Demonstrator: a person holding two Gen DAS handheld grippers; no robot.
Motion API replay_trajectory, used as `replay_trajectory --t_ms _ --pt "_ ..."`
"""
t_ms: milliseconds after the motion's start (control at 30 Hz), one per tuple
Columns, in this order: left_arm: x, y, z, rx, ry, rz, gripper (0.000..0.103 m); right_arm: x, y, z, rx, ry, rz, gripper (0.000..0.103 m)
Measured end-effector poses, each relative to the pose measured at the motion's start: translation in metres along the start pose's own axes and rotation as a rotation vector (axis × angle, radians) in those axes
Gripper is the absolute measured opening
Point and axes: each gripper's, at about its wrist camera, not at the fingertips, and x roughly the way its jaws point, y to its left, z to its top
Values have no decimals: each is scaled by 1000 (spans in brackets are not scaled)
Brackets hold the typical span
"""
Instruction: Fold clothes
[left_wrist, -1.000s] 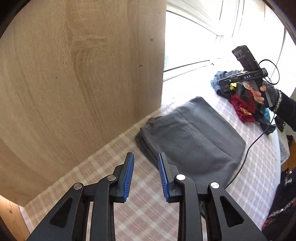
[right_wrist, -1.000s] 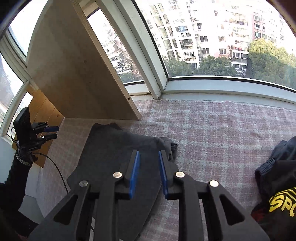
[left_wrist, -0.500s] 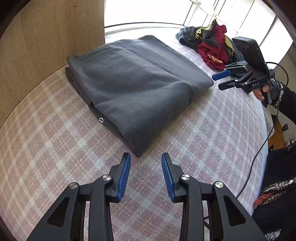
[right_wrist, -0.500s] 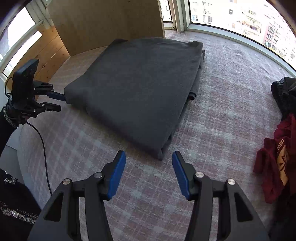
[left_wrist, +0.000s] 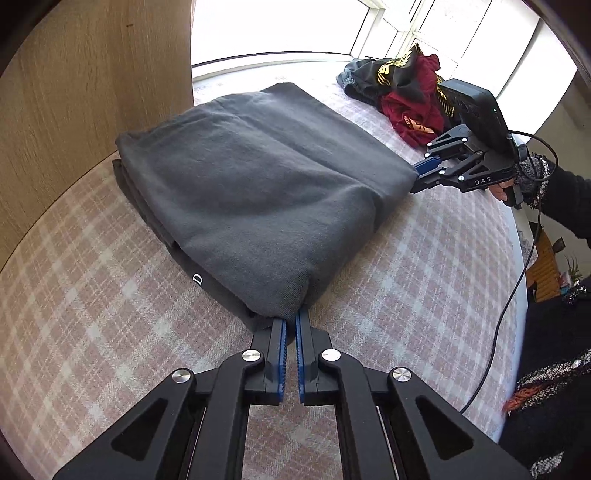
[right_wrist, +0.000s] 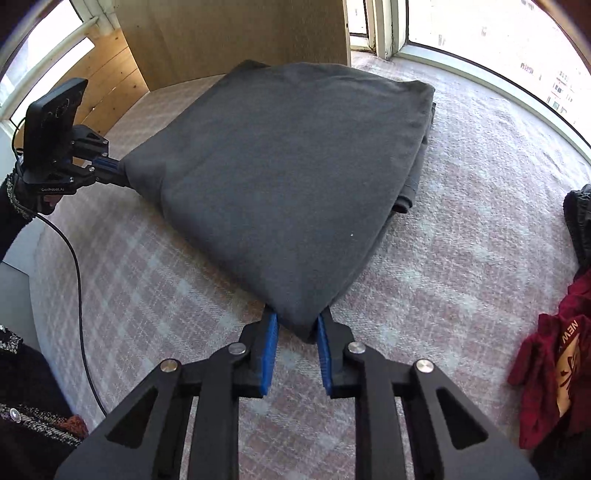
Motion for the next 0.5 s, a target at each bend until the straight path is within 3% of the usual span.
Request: replay_trajectory --t_ms 100,233,367,433,500 --pt "-3 -6 1 69 25 -4 3 -4 0 2 -28 22 -14 14" --pt "24 8 -9 10 99 -27 3 12 0 0 -34 66 -42 13" --pt "6 5 -9 12 104 -2 7 -11 1 -3 -47 80 -75 15" --pt "-11 -2 -8 45 108 27 4 -34 0 -5 -21 53 -93 15" --pt "-29 -15 3 78 51 17 4 -54 2 0 8 -19 -64 15"
